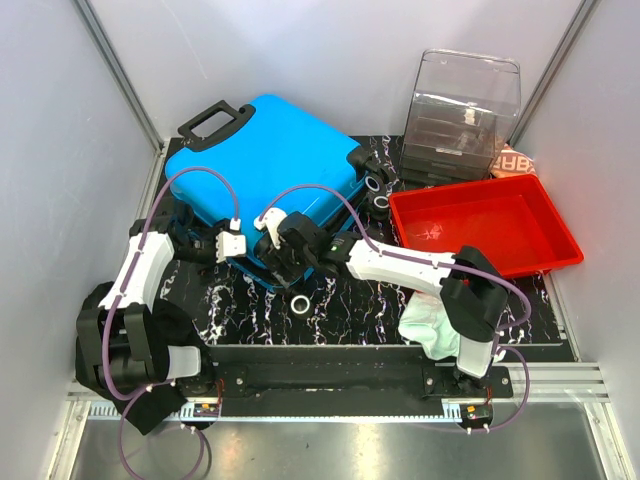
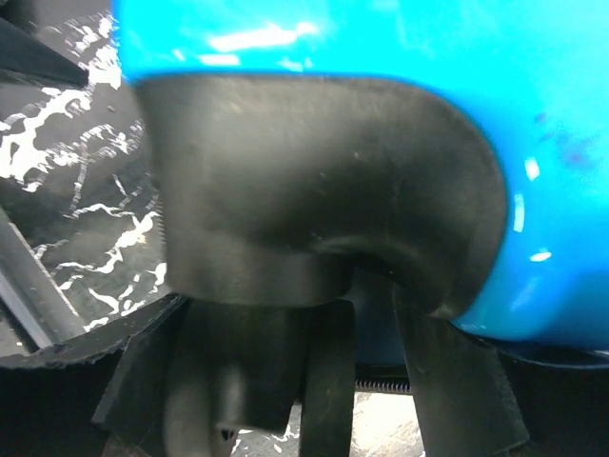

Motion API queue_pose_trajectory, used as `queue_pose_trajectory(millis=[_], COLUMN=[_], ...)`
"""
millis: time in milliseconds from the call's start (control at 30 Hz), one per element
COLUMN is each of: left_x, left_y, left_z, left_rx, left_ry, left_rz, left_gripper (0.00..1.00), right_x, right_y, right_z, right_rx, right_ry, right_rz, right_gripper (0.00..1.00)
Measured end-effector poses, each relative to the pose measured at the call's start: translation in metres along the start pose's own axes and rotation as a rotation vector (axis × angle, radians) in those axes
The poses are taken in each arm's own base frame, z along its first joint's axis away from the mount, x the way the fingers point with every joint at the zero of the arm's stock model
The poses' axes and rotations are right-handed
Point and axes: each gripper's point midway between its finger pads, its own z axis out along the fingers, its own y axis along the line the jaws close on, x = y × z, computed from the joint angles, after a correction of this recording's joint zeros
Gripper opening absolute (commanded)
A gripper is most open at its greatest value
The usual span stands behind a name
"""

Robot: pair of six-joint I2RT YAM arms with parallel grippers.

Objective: Open, take out, and arrange the luggage

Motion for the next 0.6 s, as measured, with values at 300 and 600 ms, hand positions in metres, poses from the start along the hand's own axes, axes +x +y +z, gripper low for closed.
queue_pose_trajectory(millis=[300, 600], left_x=[-0.005, -0.007], left_y=[0.005, 0.006], left_z=[0.001, -0.002], left_rx=[-0.012, -0.015], left_ry=[-0.004, -0.004], left_rz=[0.021, 0.017], left_gripper=[0.93, 0.93], right_x=[0.008, 0.006], right_y=[0.003, 0.008], right_z=[0.004, 0.004], right_rx=[0.015, -0.025], right_ry=[0.025, 0.02], right_rz=[0.002, 0.039], right_gripper=[0.0, 0.0])
